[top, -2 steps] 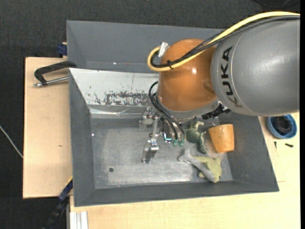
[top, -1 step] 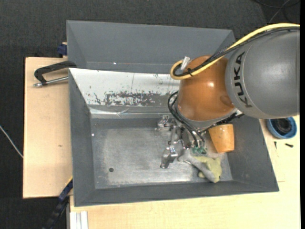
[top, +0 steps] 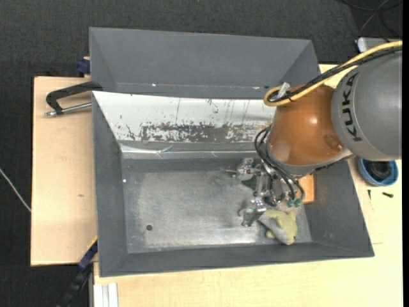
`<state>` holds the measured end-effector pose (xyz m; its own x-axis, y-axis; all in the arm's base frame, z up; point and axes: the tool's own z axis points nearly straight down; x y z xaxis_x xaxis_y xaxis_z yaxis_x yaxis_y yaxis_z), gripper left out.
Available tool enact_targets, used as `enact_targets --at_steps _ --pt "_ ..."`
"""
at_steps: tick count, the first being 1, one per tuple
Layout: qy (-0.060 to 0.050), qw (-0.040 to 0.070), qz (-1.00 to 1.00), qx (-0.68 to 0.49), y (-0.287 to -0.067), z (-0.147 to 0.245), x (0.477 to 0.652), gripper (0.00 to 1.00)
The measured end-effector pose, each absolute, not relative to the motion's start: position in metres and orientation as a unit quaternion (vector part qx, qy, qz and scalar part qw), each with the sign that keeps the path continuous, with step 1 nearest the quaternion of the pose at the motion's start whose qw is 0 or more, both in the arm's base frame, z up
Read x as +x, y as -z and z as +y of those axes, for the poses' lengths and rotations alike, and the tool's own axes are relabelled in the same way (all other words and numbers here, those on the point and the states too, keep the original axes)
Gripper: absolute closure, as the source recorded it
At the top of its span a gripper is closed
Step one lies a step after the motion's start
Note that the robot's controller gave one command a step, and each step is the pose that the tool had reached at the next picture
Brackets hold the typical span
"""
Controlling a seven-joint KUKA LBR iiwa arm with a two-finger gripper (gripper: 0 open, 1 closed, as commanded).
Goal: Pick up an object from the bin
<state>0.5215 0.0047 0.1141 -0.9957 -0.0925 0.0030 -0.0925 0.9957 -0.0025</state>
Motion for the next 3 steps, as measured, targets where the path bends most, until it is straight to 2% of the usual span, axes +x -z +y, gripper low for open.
enact_targets --at_steps 1,2,3 --pt "-0.001 0.001 -0.993 0.116 -0.087 -0.063 0.516 0.00" --pt "0.000 0.001 -0.966 0.258 -0.078 -0.080 0.493 0.00" --pt "0.001 0.000 -0.966 0.258 -0.079 -0.079 0.494 1.00"
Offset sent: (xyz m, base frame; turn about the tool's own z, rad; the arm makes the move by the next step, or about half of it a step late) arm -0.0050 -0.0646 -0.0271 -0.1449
